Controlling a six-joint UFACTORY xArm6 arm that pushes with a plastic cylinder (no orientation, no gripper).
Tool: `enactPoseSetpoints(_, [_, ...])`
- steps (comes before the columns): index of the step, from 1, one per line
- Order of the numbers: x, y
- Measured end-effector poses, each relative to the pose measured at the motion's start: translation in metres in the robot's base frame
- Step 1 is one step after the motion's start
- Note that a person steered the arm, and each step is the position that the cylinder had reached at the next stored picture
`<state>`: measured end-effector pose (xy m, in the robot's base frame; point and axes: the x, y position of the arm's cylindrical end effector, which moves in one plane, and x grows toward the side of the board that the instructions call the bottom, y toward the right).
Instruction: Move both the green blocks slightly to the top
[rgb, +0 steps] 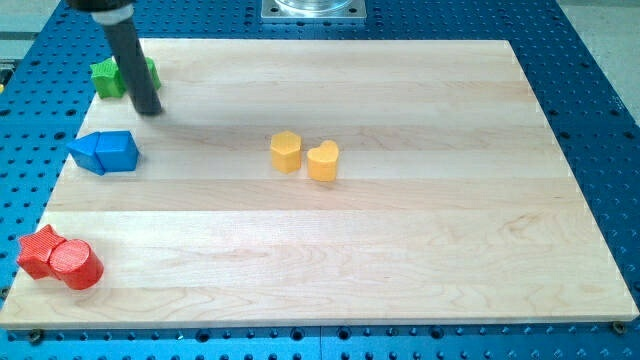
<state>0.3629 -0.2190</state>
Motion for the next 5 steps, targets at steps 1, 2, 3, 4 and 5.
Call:
enactPoseSetpoints(1, [-0.003,-0.066])
enactPoseSetpoints(2, [-0.04,-0.086])
enactPoseSetpoints(3, [-0.06,-0.054])
enactPoseSetpoints(4, [-0.071,-0.033])
enactPoseSetpoints(5, [-0.036,-0.048])
